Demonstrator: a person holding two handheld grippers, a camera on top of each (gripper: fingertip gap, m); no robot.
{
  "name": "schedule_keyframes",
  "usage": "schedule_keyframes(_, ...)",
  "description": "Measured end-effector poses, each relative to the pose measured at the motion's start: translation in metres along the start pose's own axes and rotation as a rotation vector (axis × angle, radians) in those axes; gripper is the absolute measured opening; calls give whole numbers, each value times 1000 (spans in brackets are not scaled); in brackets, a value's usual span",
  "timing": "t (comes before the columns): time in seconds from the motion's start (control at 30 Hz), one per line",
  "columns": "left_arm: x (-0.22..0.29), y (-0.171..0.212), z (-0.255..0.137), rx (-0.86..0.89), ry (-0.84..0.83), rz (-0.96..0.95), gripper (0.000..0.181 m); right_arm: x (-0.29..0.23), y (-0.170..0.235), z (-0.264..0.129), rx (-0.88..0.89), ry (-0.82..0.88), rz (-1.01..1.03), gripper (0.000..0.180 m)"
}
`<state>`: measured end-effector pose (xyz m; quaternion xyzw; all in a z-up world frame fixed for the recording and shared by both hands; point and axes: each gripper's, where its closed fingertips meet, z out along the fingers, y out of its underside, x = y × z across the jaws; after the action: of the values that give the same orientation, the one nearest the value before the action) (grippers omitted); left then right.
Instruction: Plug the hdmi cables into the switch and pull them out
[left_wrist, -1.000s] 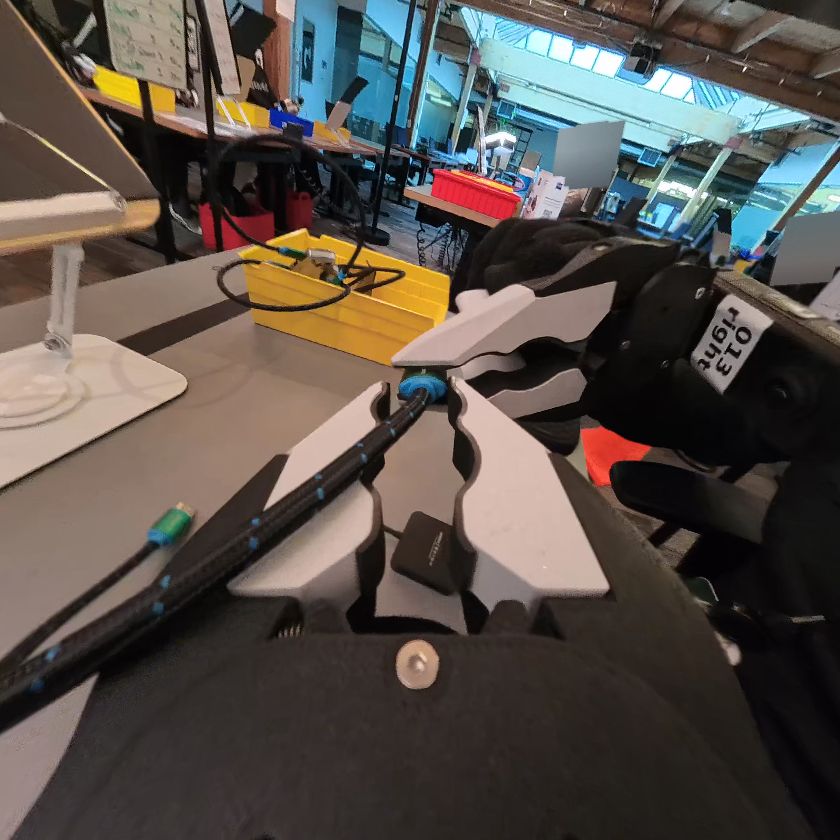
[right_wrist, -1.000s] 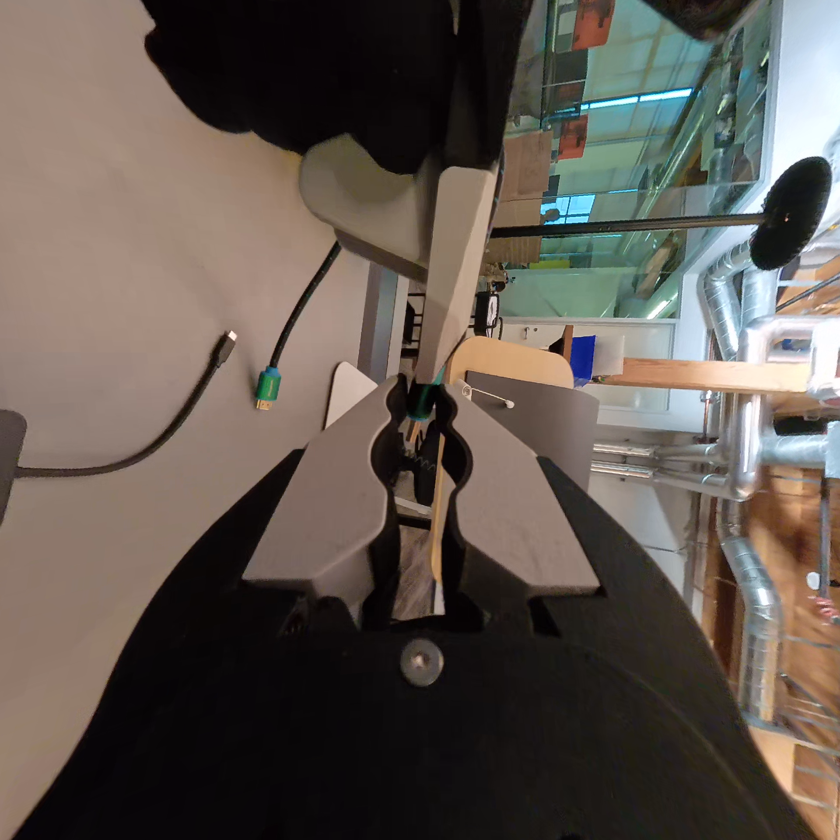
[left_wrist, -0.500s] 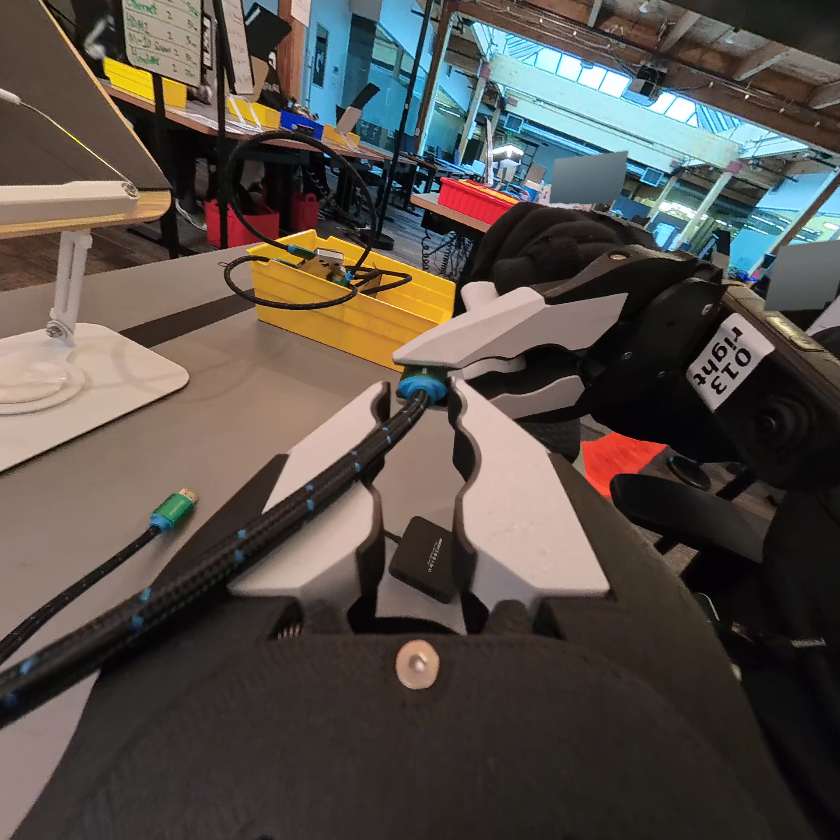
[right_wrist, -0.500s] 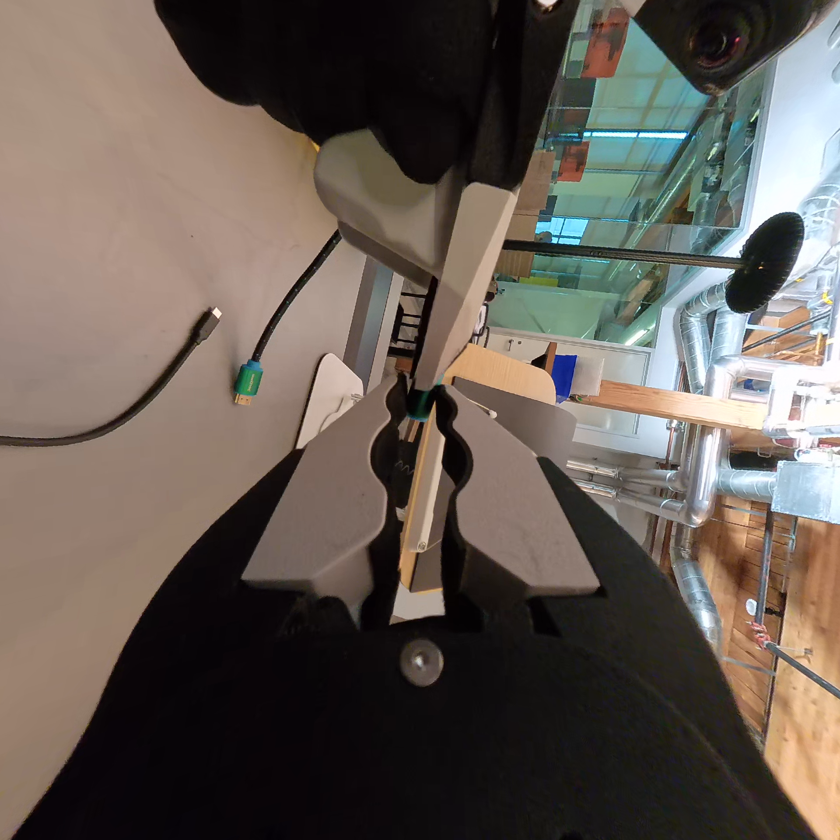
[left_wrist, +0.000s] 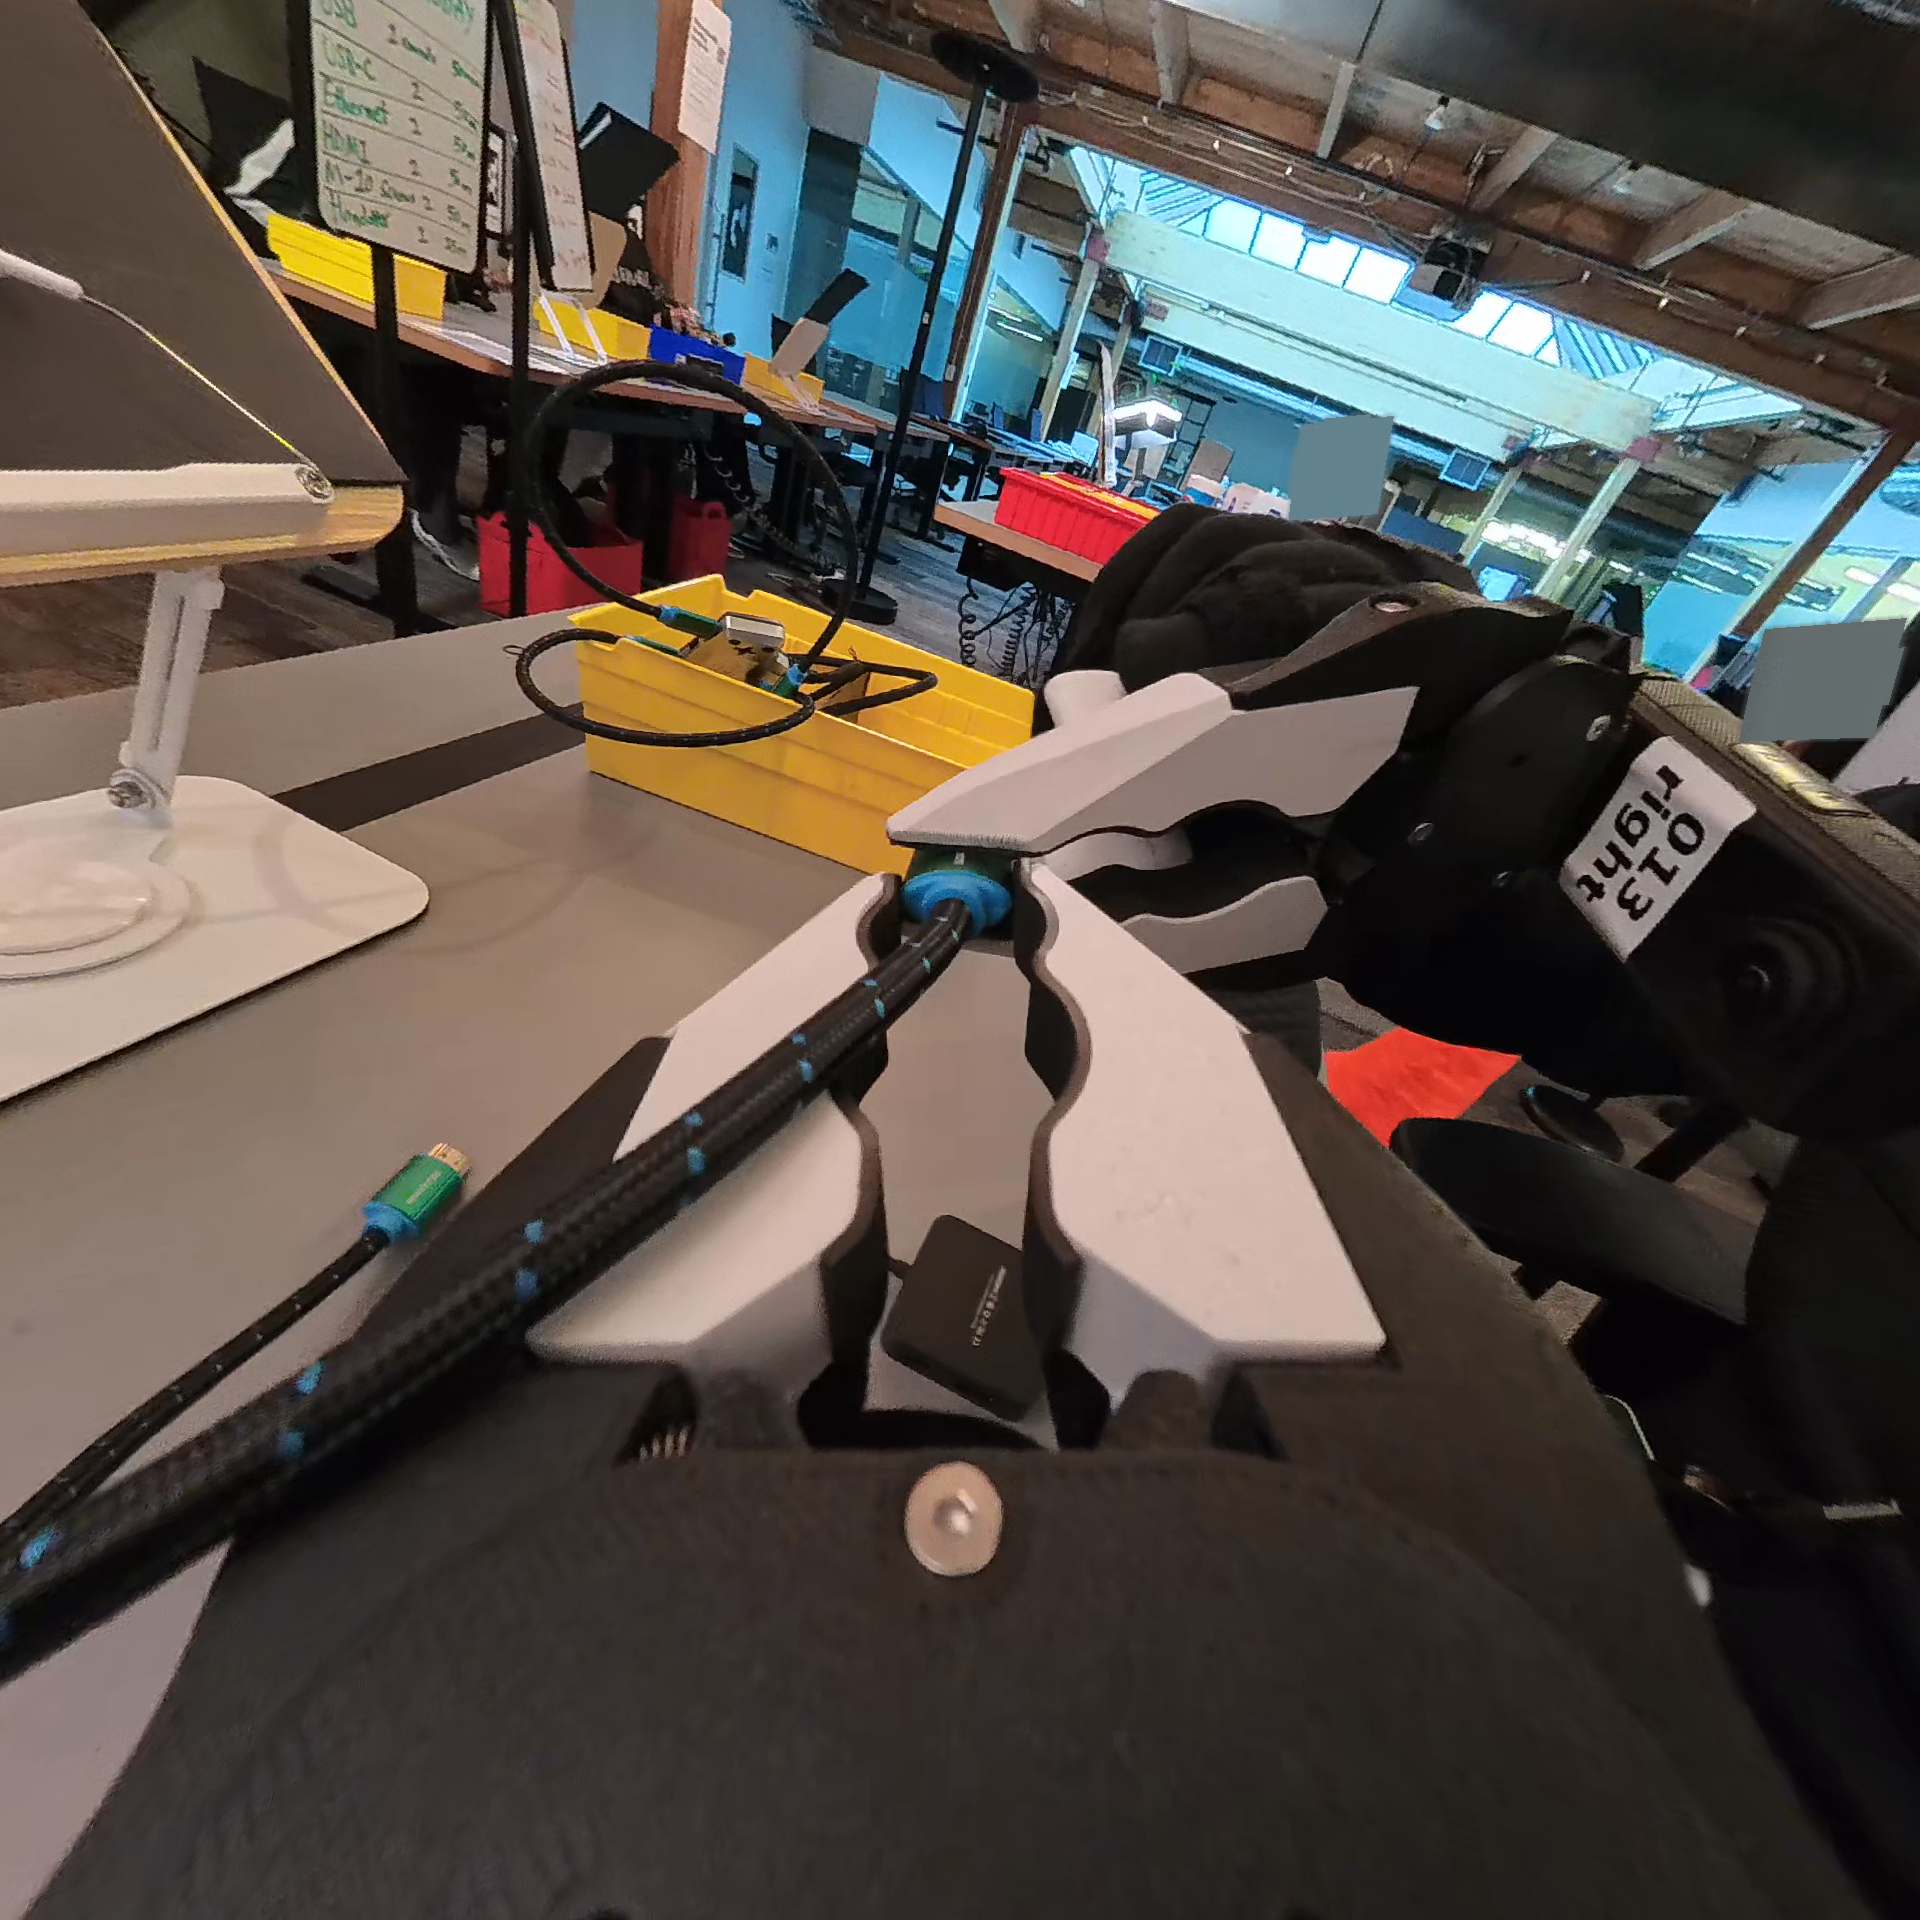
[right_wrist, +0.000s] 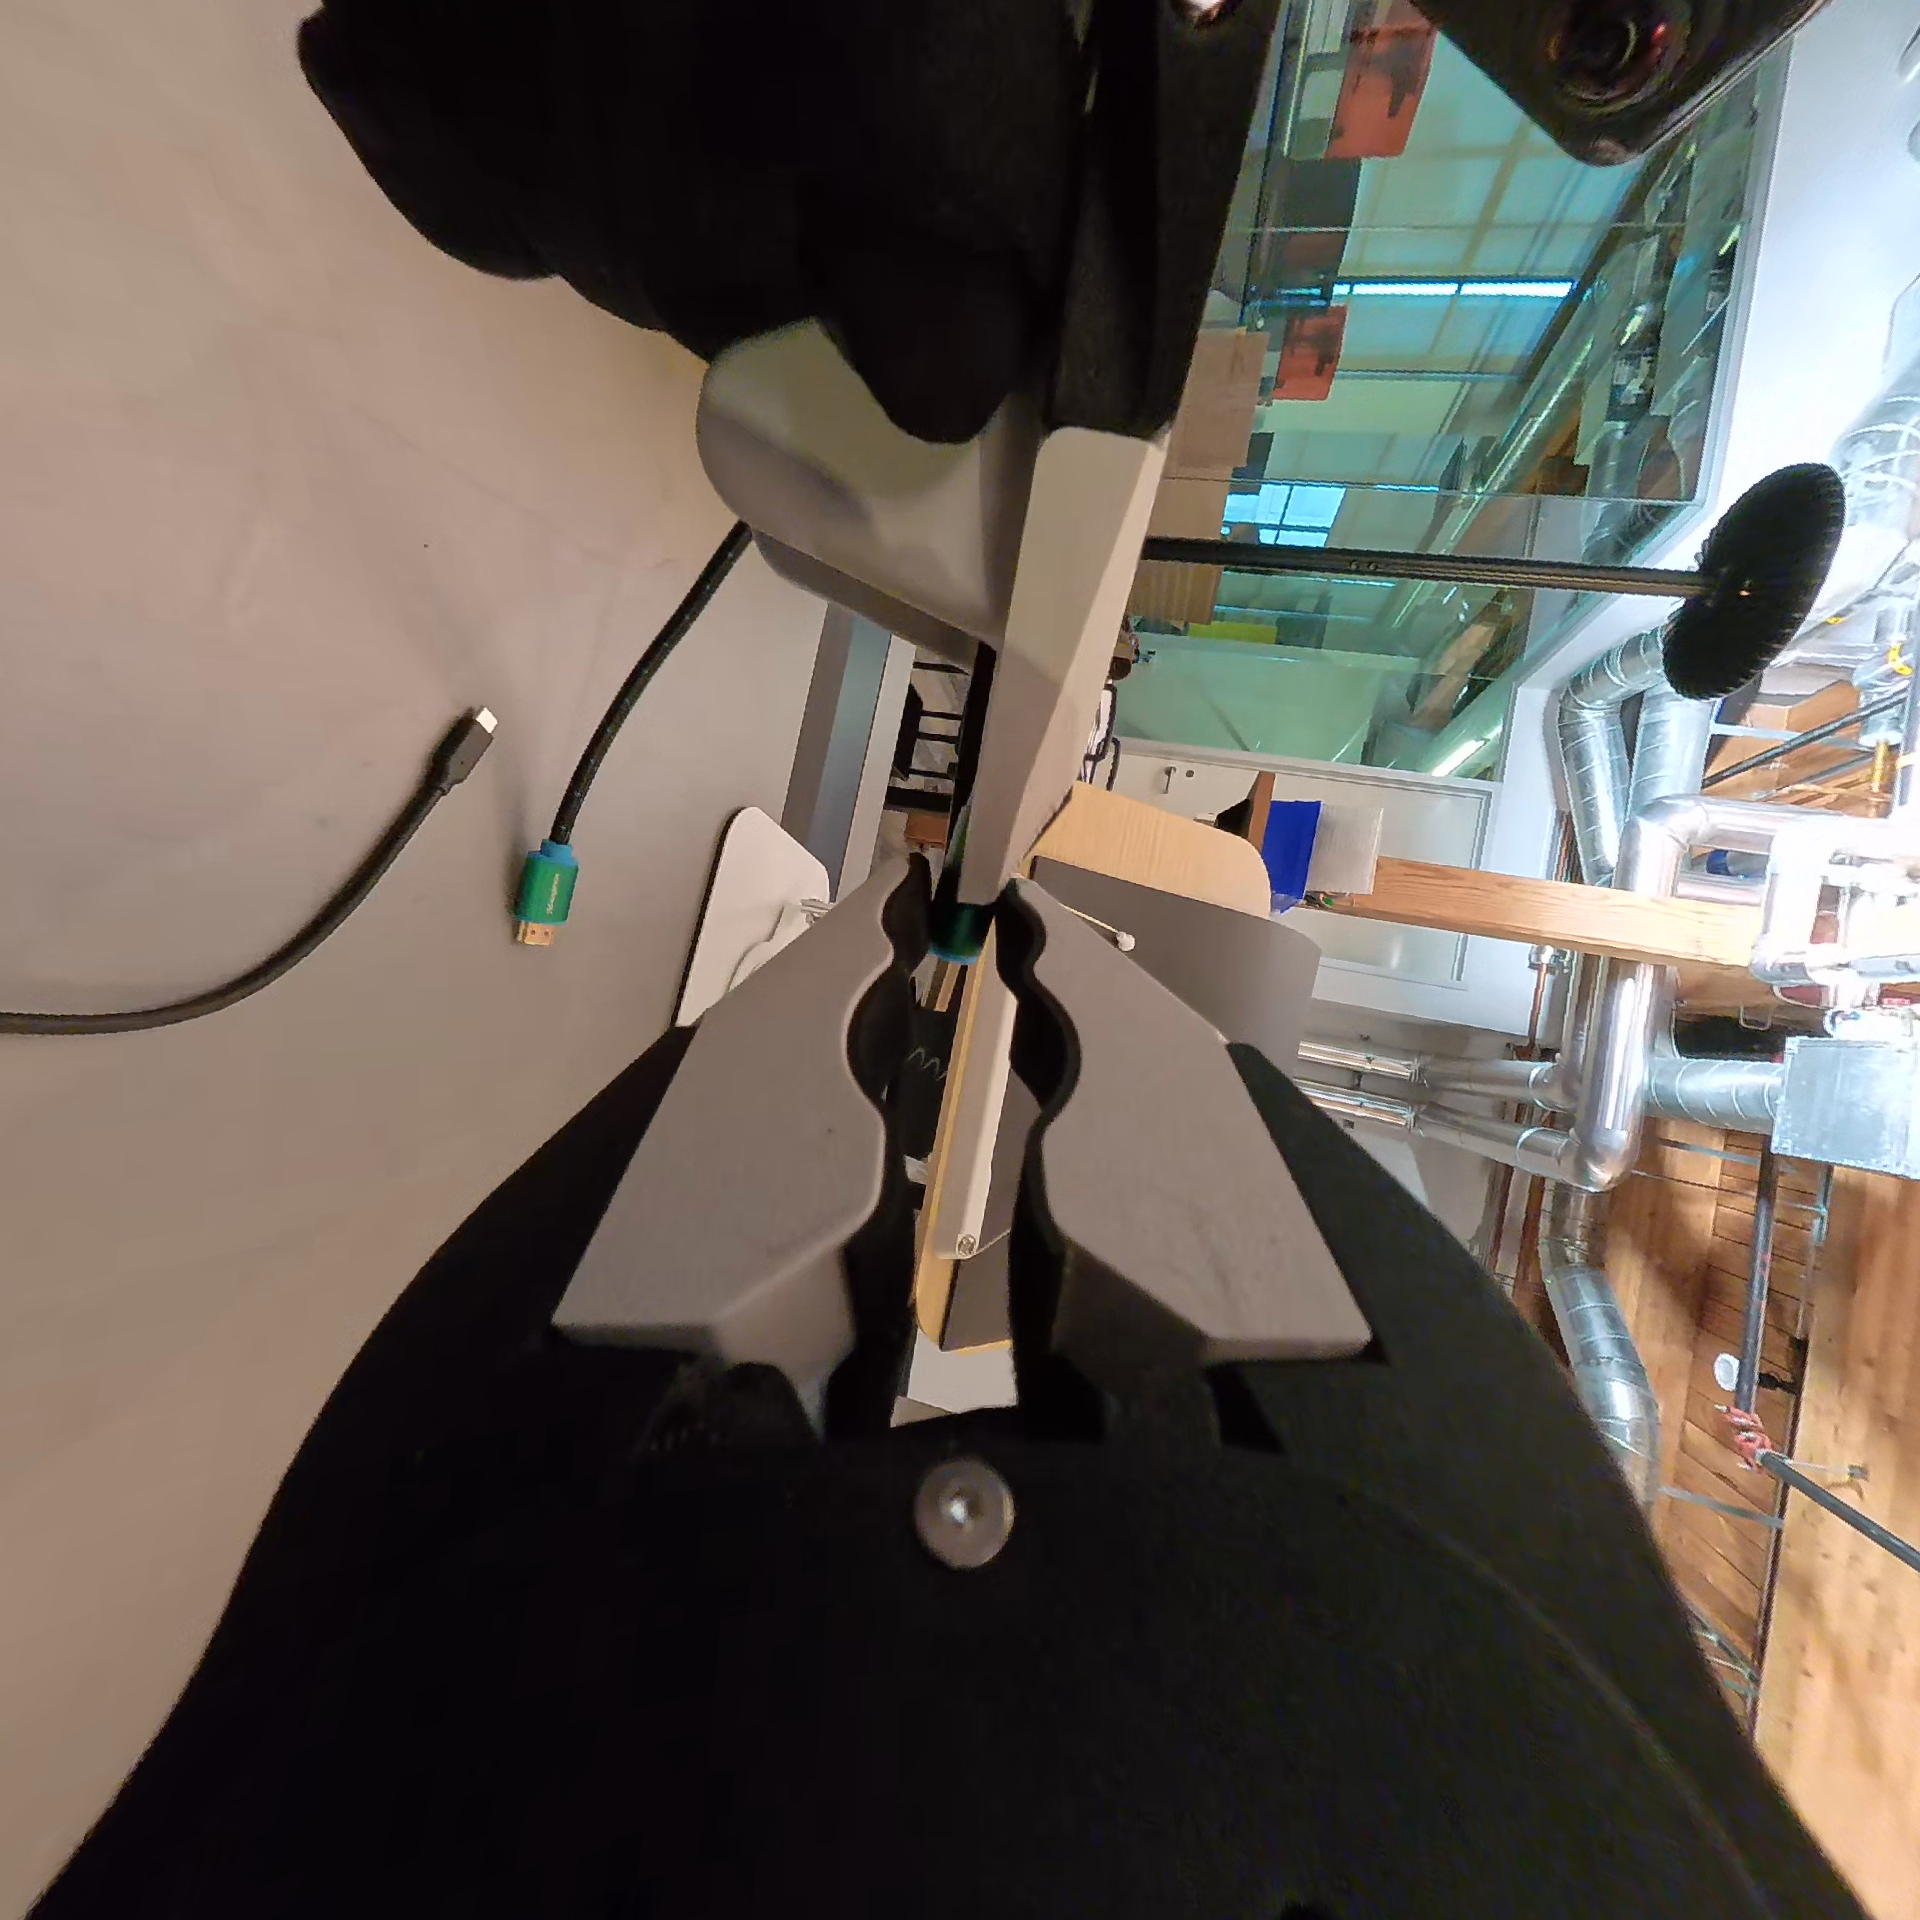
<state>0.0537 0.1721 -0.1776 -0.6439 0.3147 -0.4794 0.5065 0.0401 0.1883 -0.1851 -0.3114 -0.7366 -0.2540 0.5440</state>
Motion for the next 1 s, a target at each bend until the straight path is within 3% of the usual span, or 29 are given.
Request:
schedule_keyframes(0.27,-1,4,-2,-4,-6,38,19,-4,-1,1,29,-65,53,12)
schedule_keyframes(0.4,-9,2,-7,-9,-43,94,18,-2,9,-4,36,-102,171,37)
schedule_keyframes(0.5,-13,2,-12,-19,-53,142,18,-3,21,-12,83,-173,381,43)
schedule_keyframes(0.73,-16,9,-16,-49,-58,226,19,-67,27,-31,140,-581,799,72)
schedule_keyframes(0.87,-18,10,-17,-56,-60,233,19,-131,8,-40,130,-823,865,95)
schedule_keyframes(1.0,-20,11,-19,-59,-60,231,19,-181,-9,-41,110,-981,901,103)
